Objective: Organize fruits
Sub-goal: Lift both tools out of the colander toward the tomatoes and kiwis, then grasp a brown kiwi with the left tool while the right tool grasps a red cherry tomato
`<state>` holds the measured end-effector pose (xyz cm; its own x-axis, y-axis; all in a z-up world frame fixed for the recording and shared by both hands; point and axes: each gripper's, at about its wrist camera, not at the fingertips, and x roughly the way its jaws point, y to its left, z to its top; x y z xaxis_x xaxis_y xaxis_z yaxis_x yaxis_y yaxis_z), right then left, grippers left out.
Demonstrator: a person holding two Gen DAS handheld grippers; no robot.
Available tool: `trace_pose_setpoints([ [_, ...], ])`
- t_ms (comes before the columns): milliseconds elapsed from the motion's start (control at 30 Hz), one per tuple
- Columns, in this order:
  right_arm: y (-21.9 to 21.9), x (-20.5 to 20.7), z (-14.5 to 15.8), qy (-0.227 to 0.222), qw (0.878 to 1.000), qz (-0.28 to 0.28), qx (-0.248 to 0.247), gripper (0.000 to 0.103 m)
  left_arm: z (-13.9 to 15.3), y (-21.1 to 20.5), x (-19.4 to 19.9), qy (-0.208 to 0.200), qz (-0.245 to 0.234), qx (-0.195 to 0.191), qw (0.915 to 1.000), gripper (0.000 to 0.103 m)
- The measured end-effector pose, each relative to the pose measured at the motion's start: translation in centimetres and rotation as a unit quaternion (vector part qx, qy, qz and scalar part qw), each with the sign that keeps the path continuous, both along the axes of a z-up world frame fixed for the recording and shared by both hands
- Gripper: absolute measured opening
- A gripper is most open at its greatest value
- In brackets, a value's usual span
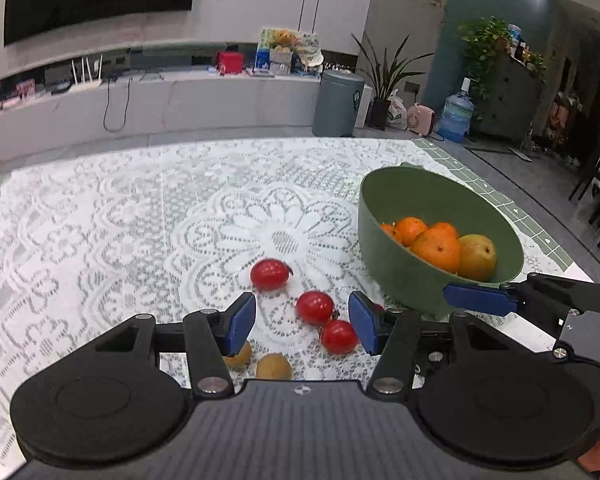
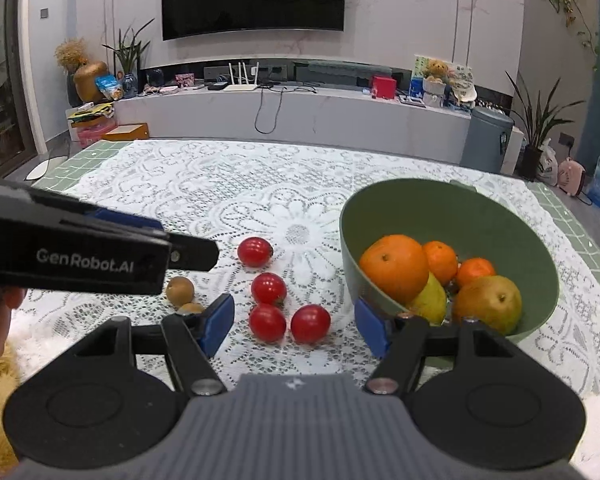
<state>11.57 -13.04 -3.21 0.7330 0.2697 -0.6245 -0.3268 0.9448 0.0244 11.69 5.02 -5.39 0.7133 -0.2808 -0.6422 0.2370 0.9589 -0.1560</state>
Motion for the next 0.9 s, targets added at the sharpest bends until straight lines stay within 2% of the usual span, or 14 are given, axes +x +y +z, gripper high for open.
trace_pose_setpoints([
  [367, 0.7, 1.9, -2.1, 0.042, 0.999, -0.006, -0.006, 0.064, -2.5, 1.4, 0.1, 0.046, 0.006, -0.034, 0.9983, 0.063],
  [533, 1.1, 2.2, -2.8, 0.061, 0.998, -0.007, -0.018, 0.064, -3.2, 1.5, 0.5, 0.065, 0.002, -0.043, 0.997, 0.06],
  [633, 1.5, 2.1, -3.0, 0.055, 0.998, -0.003, -0.033, 0.063, -3.7, 1.5, 1.0, 0.079, 0.003, -0.04, 0.996, 0.056],
  [767, 1.9, 1.9, -3.2, 0.054, 0.998, 0.012, -0.043, 0.052, -4.0, 1.6, 1.2, 0.091, 0.006, -0.036, 0.9952, 0.053],
  [900, 2.3, 2.0, -3.6, 0.061, 0.997, 0.026, -0.046, 0.05, -4.5, 1.6, 1.5, 0.108, 0.005, -0.034, 0.9936, 0.049],
])
